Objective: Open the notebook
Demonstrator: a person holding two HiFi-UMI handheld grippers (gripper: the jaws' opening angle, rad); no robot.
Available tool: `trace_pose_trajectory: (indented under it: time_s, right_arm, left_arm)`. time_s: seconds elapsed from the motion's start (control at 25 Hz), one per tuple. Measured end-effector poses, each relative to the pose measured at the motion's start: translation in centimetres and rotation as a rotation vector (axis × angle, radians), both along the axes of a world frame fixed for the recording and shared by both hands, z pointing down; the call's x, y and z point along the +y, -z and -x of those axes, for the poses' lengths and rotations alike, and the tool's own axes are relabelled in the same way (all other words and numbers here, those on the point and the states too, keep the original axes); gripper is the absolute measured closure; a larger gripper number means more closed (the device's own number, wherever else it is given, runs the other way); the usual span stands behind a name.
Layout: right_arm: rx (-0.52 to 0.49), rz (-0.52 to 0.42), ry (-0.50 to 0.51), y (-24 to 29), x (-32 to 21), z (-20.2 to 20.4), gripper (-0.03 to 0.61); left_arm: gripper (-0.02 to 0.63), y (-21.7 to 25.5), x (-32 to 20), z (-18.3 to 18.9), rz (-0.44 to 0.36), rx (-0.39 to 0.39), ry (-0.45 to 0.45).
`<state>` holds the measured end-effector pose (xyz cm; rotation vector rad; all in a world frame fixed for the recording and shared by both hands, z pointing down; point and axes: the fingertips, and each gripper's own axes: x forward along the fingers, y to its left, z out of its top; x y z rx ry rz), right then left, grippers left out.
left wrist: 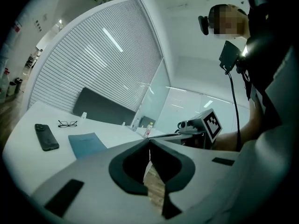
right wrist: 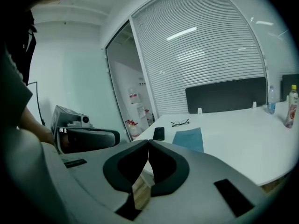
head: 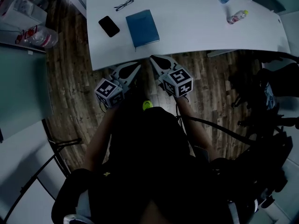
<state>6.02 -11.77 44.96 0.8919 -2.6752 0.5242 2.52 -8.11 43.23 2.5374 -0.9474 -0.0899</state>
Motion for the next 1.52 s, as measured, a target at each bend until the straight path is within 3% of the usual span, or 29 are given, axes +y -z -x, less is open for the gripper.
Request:
trace_pose_trajectory:
  time_s: [0.96, 1.52]
  right_arm:
    - [0.122, 0.183, -0.084, -10.6, -8.6, -0.3, 0.469]
    - [0.215, 0.242, -0.137, -15.0, -12.0, -0.8, 0.369]
  left_arm:
    - [0.494, -9.1, -8.9, 0.0, 0.135, 0.024, -0.054]
    - [0.414, -12.4, -11.5, 1.2, 0.198, 0.028, -0.025]
